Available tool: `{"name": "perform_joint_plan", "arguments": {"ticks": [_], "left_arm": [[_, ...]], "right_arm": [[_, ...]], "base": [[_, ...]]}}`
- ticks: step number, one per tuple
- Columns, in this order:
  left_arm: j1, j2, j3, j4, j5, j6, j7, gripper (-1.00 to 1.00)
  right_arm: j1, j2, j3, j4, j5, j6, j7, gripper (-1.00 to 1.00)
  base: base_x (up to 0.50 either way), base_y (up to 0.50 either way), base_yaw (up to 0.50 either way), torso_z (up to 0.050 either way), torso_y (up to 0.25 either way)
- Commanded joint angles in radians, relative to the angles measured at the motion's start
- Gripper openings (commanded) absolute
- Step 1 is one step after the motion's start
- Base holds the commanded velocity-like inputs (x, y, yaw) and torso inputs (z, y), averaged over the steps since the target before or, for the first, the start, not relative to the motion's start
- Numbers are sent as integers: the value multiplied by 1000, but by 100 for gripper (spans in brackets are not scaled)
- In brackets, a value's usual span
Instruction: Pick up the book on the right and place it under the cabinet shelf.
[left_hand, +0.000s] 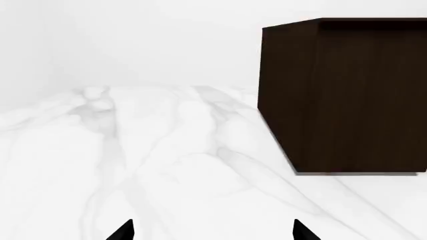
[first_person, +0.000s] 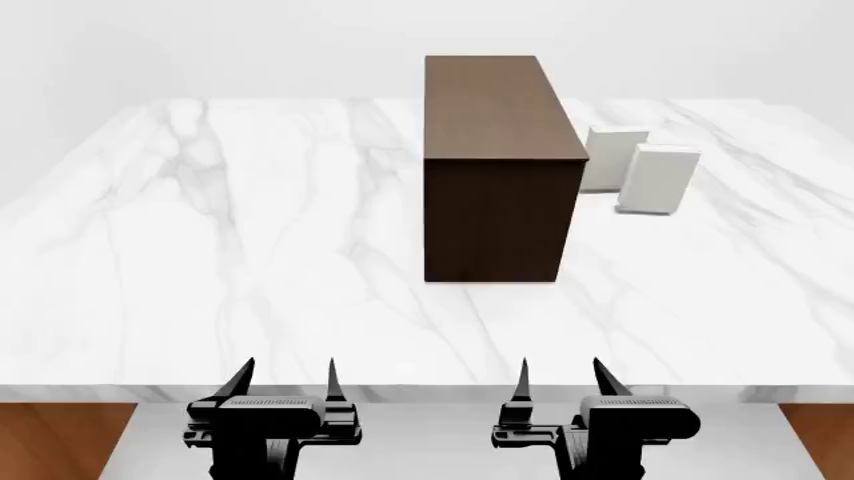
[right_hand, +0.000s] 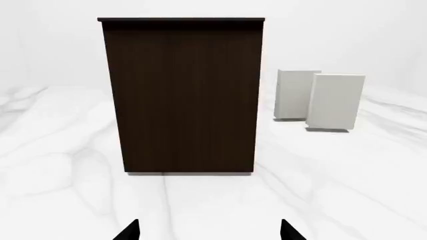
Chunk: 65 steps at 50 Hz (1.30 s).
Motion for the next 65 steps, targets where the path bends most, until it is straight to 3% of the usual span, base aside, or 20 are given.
{"name": "perform_joint_plan", "arguments": {"ticks": [1, 22, 28, 41, 59, 65], "left_arm": [[-3, -14, 13, 0, -21, -4, -24, 100], [34, -70, 74, 82, -76, 34, -66, 100], [46, -90, 78, 136, -114, 24, -50, 100], [-47, -145, 24, 363, -225, -173, -81, 100], [-323, -197, -16, 573, -281, -416, -176, 100], [-357, -227, -3, 612, -280, -453, -174, 100]], "right_arm": [[10, 15, -22, -7, 26, 46, 11, 100], [-11, 65, -81, -40, 110, 25, 20, 100], [-11, 72, -85, -59, 128, 34, 31, 100], [-12, 116, -75, -412, 198, 214, 71, 100], [200, 162, -21, -777, 308, 528, 165, 100], [283, 175, 2, -889, 370, 670, 208, 100]], "base": [[0, 0, 0, 0, 0], [0, 0, 0, 0, 0], [0, 0, 0, 45, 0], [0, 0, 0, 50, 0], [0, 0, 0, 50, 0], [0, 0, 0, 50, 0]]}}
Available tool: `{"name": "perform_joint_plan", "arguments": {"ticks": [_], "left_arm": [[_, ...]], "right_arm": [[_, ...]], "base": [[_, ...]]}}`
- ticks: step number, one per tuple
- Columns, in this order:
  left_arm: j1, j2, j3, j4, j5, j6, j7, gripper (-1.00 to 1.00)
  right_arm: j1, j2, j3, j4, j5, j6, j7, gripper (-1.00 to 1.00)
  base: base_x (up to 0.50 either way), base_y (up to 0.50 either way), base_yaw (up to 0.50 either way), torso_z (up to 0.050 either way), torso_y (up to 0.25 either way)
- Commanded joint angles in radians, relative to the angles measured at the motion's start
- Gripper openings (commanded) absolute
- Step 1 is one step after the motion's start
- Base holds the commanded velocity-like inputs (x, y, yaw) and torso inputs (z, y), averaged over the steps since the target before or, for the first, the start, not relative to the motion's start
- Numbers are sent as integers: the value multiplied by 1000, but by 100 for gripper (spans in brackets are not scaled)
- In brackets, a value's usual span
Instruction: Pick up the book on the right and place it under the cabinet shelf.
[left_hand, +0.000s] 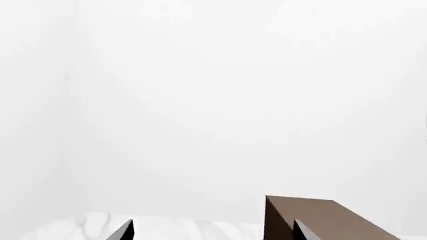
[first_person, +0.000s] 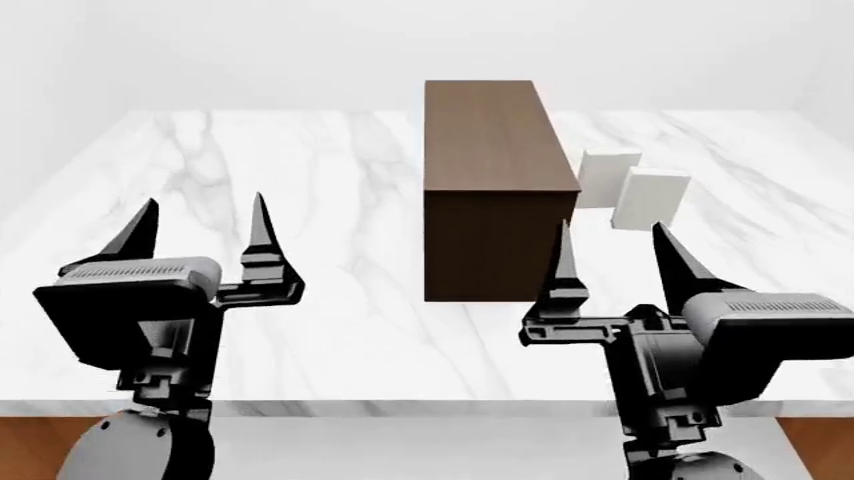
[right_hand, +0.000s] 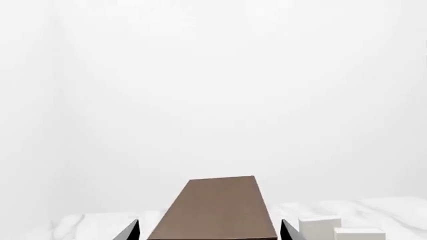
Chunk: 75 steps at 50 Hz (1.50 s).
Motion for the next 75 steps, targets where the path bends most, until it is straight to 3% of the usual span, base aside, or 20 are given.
{"name": "perform_joint_plan", "arguments": {"ticks": [1, 20, 48, 75], "left_arm": [[-105, -49, 2, 103, -16, -108, -23, 100], [-100, -104, 15, 211, 6, -164, -45, 100], [-115, -121, 16, 259, -8, -203, -68, 100], [-117, -141, -24, 292, -53, -263, -89, 100]], "right_arm": [[125, 26, 38, -216, 94, 214, 65, 100], [94, 54, 11, -233, 87, 165, 61, 100], [89, 94, -19, -224, 77, 147, 70, 100], [89, 124, -90, -239, 16, 159, 110, 100]], "base": [[0, 0, 0, 50, 0], [43, -321, 0, 14, 0], [298, -473, 0, 0, 0], [500, -53, 0, 0, 1]]}}
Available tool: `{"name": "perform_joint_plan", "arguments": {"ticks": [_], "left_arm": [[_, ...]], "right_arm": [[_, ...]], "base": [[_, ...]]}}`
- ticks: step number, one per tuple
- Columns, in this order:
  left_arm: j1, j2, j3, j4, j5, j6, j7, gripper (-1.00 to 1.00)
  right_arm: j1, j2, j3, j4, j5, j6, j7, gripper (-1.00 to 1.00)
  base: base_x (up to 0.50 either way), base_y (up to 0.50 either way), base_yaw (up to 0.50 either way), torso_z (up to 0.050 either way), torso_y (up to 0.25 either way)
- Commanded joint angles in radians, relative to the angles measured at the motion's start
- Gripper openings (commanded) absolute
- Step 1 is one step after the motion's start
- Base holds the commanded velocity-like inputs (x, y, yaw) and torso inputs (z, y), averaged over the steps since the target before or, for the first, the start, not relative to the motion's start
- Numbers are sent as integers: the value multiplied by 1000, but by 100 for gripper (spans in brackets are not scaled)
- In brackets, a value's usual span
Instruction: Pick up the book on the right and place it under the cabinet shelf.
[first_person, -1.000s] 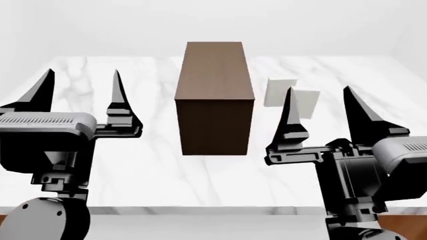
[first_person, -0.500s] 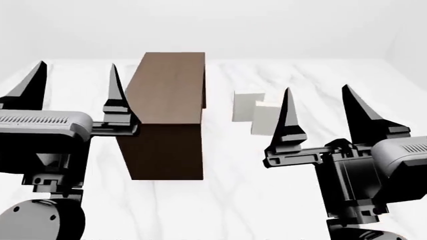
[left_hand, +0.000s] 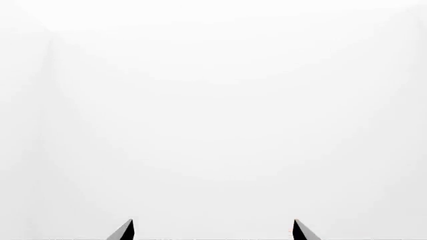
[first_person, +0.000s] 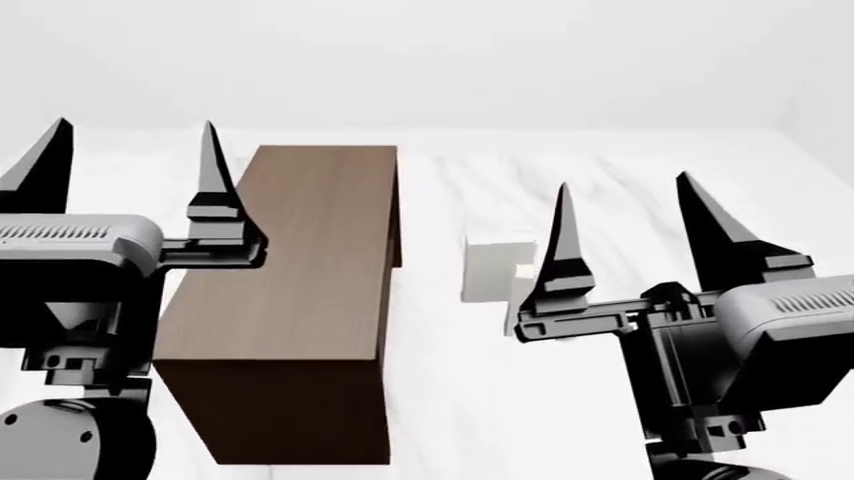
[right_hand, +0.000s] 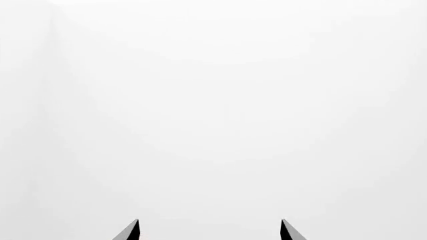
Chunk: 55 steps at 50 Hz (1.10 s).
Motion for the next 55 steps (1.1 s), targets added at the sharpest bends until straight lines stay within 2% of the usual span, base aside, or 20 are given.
{"name": "perform_joint_plan", "arguments": {"ticks": [1, 13, 25, 36, 40, 45, 49, 51, 53, 55], "left_arm": [[7, -10, -11, 9, -13, -16, -6, 100], [10, -14, -3, 3, -26, -14, 1, 100], [10, -31, 11, 10, -11, -21, -7, 100], [9, -37, 17, 5, -8, -18, -11, 100], [6, -44, 15, 19, -16, -35, -12, 100], [4, -46, 12, 18, -20, -37, -14, 100], [1, -47, 8, 18, -25, -41, -16, 100], [1, -48, 6, 21, -28, -44, -18, 100], [1, -49, 3, 22, -30, -44, -18, 100], [1, -49, 1, 23, -33, -44, -19, 100]], "right_arm": [[-3, 7, -13, -6, -1, 1, 9, 100], [-11, -16, 40, 9, 72, -16, 9, 100], [-4, -13, 47, 10, 94, -5, 19, 100], [9, 2, 41, -11, 119, 21, 22, 100], [48, 32, 44, -53, 152, 119, 40, 100], [182, 82, 113, -115, 284, 377, 95, 100], [448, 176, 195, -122, 593, 703, 251, 100], [567, 200, 228, -99, 692, 824, 266, 100], [656, 211, 254, -61, 765, 910, 274, 100], [745, 268, 214, -1, 850, 947, 309, 100]], "base": [[500, 0, 0, 0, 0], [500, 0, 0, 0, 2], [0, 0, 0, 0, -8], [0, 0, 0, 0, -239], [0, 0, 0, 0, 0], [0, 0, 0, 0, 0], [0, 0, 0, 0, 0], [0, 0, 0, 0, 0], [0, 0, 0, 0, 0], [0, 0, 0, 0, 0]]}}
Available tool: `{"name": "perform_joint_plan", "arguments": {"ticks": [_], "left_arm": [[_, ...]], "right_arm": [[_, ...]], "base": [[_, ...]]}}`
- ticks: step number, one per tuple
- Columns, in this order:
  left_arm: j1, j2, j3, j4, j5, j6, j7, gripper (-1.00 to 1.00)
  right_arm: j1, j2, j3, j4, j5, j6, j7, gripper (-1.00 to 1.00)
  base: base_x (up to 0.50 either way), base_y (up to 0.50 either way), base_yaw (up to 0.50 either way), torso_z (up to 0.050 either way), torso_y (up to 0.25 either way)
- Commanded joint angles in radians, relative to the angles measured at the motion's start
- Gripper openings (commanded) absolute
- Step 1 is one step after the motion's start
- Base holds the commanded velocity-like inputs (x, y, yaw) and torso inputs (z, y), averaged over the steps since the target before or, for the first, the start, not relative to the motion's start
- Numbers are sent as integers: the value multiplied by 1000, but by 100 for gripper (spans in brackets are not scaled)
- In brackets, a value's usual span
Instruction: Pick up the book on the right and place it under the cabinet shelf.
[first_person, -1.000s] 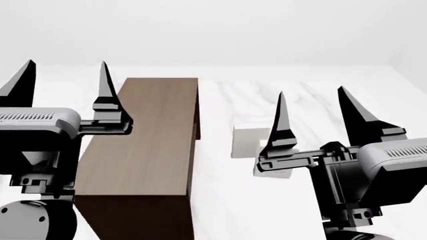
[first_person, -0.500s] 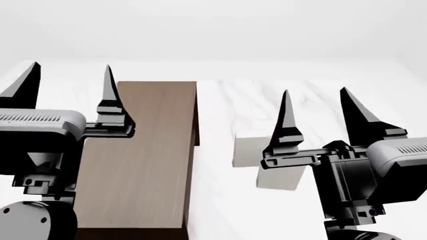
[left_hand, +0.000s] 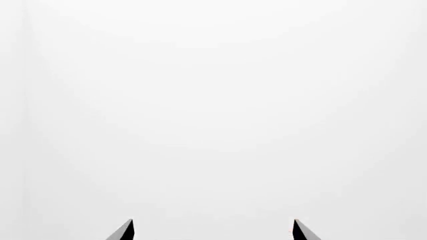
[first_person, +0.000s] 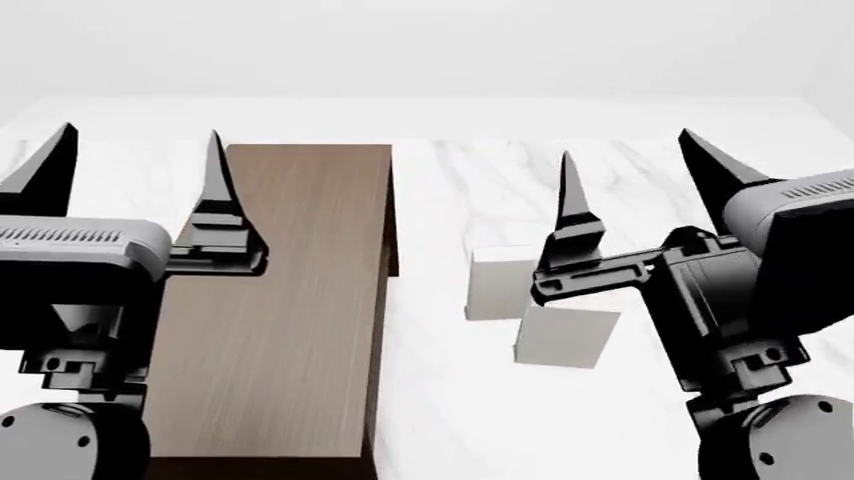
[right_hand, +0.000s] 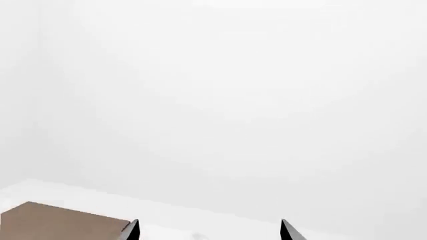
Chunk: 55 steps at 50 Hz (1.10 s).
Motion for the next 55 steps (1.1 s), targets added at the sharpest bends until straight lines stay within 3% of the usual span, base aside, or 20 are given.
{"name": "perform_joint_plan", "arguments": {"ticks": [1, 5, 12, 21, 29, 35, 55], "left_arm": [[-3, -5, -10, 7, -12, -9, -6, 100], [-3, -7, -15, 10, -17, -6, -5, 100], [-4, -8, -19, 18, -24, -7, -9, 100], [-4, -14, -10, 20, -18, -3, -13, 100], [-4, -20, 11, 17, 3, 5, -19, 100], [-1, -23, 17, 24, 7, 6, -23, 100], [-4, -33, 1, 47, -14, -5, -30, 100]], "right_arm": [[444, 180, 27, 99, 432, 432, 172, 100], [584, 304, -138, 185, 500, 426, 139, 100], [796, 455, -446, 249, 425, 408, -116, 100], [1054, 506, -809, 274, 318, 417, -407, 100], [1238, 529, -1097, 280, 265, 424, -578, 100], [1299, 535, -1219, 275, 269, 421, -629, 100], [1302, 523, -1322, 318, 304, 376, -631, 100]], "base": [[0, 0, 0, 0, 0], [0, 0, 0, 0, 0], [0, 0, 0, 0, 0], [0, 0, 0, 0, 0], [0, 0, 0, 0, 0], [0, 0, 0, 0, 0], [0, 0, 0, 0, 0]]}}
